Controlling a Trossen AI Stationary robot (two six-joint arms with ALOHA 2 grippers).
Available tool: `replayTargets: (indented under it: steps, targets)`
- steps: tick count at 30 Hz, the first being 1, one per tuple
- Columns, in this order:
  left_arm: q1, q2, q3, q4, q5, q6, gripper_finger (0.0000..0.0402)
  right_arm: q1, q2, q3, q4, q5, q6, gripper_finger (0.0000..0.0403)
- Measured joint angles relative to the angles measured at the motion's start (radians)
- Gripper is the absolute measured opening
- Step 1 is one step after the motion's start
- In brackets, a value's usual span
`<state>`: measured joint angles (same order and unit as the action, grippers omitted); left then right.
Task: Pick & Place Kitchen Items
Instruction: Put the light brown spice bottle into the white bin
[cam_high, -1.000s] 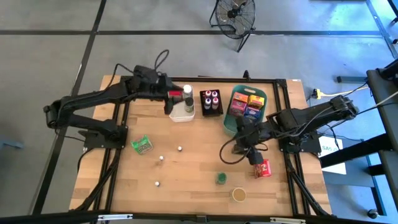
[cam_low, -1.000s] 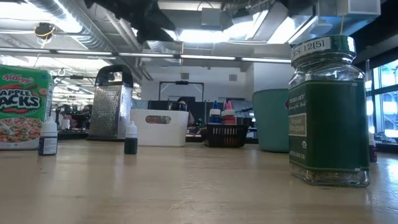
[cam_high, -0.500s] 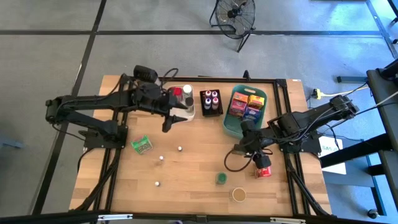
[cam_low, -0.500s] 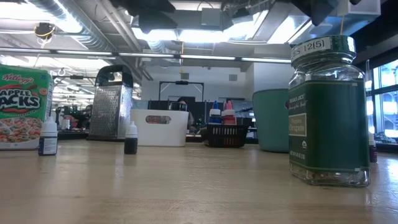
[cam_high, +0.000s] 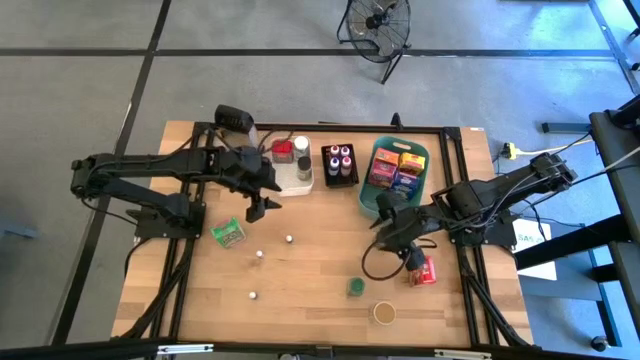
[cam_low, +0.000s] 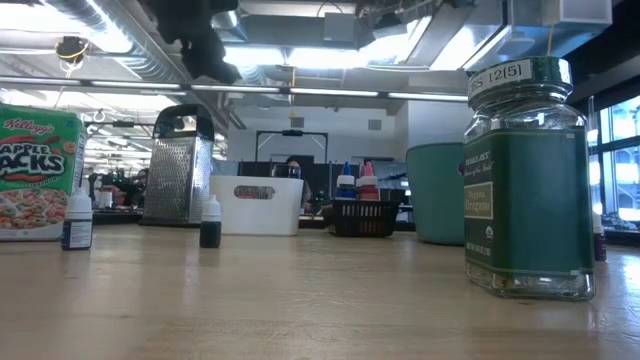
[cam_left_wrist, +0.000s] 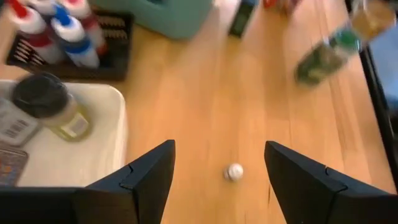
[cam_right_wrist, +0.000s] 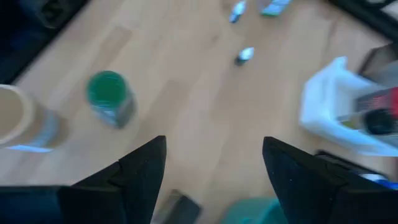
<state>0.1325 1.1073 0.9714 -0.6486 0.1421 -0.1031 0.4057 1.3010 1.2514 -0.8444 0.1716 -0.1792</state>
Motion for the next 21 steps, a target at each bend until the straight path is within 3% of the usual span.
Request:
replayTargets:
  steps: [2,6,10,14,21]
  targets:
    - [-0.027,0.005,-0.001,0.016,0.002,0.043,0.0244,0.0,0.0,0.0,0.007,0.034,-0.023,0.0268]
    - [-0.09,0.004,-0.002,0.307,0.0,0.104,0.0244,0.0,0.0,0.0,0.004,0.027,-0.015,0.0268]
    - [-0.117,0.002,0.0,0.508,-0.016,0.197,0.025,0.0,0.0,-0.003,-0.016,-0.112,0.053,0.0268]
    - [-0.119,0.006,0.0,0.519,-0.018,0.212,0.0267,0.002,0.001,-0.028,-0.018,-0.237,0.057,0.0268]
    - [-0.116,0.018,0.0,0.519,-0.317,0.126,0.0291,0.001,0.001,-0.028,-0.019,-0.263,0.138,0.0268]
